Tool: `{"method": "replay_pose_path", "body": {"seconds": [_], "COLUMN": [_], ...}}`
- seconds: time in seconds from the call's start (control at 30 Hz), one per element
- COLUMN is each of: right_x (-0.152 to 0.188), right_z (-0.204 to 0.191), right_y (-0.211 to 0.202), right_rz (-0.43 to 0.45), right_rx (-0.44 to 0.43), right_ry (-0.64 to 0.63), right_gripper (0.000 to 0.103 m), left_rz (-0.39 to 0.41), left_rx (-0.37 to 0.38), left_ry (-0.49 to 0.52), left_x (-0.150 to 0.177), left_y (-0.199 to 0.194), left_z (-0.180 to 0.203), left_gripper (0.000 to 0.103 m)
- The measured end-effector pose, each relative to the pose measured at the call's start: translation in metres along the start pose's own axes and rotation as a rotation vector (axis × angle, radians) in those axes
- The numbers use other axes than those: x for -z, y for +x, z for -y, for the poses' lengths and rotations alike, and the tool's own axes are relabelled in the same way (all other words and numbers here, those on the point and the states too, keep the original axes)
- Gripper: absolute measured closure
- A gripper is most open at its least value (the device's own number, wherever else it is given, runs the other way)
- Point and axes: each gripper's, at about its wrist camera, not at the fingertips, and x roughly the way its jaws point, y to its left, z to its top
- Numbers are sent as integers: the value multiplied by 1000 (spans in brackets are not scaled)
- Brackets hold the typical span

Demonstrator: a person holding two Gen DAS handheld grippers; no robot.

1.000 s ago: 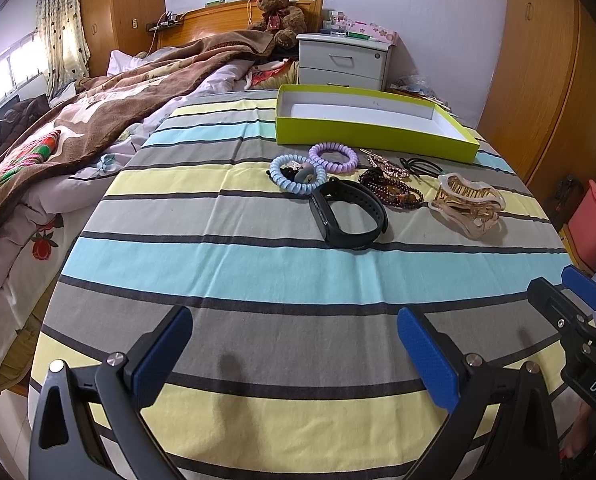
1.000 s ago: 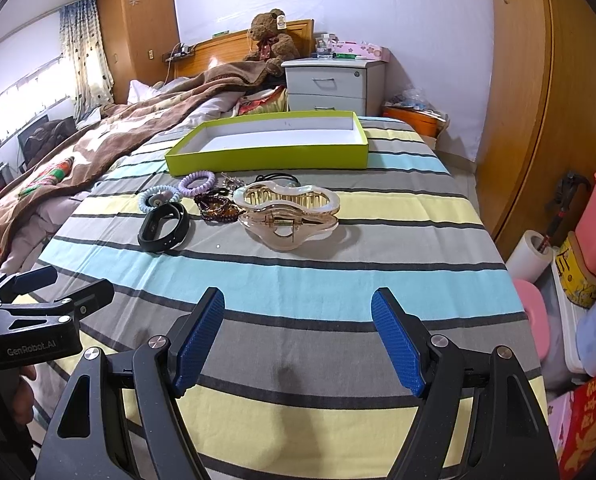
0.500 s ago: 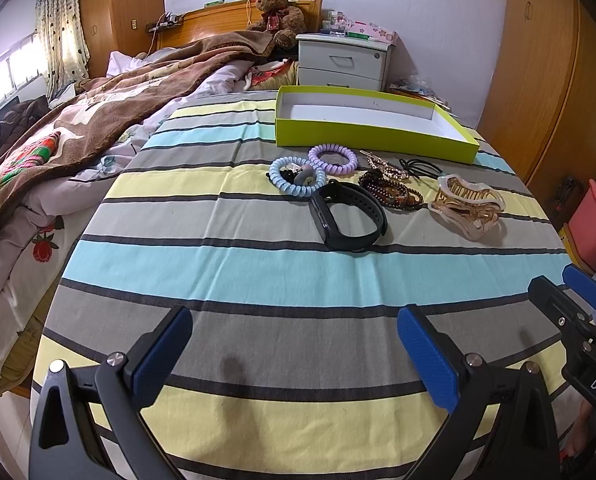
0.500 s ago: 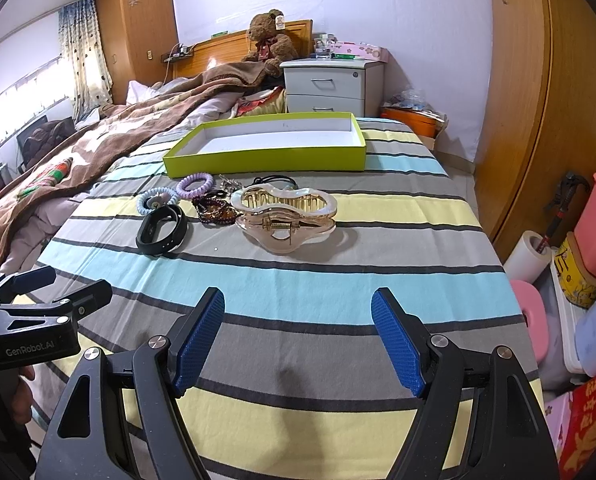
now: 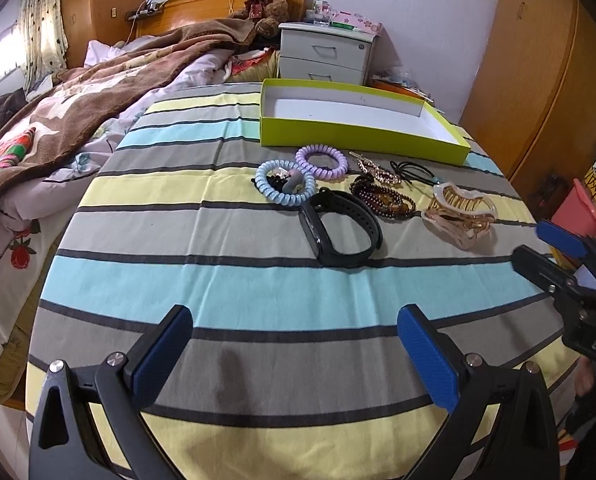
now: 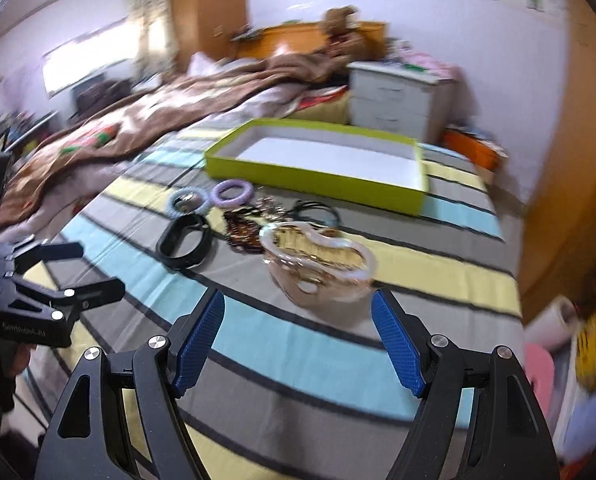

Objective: Organize jewelry
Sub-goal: 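Grasp the clear claw hair clip with the right tool while the left tool grasps the black watch band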

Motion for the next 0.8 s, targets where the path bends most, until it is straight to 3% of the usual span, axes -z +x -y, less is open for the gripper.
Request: {"method": "replay_pose_path", "body": {"seconds": [0.23, 0.47, 0.8], "right_x": [-19, -19, -12], "right_z": [9, 6, -8], "right_y": [27, 40, 22], "right_rz": [-55, -144, -219], "right_rx": [-136, -194, -294], "right_ry": [-76, -183, -237], "right_gripper": [27, 28, 34], "left_rz": [-61, -84, -120], "left_rx": [57, 60, 72], "left_ry": [-60, -86, -98], "left_x": [-10, -23, -37], "left_y": [15, 25, 39], "left_z": [-8, -11, -8], "left_gripper": [1, 2, 3]}}
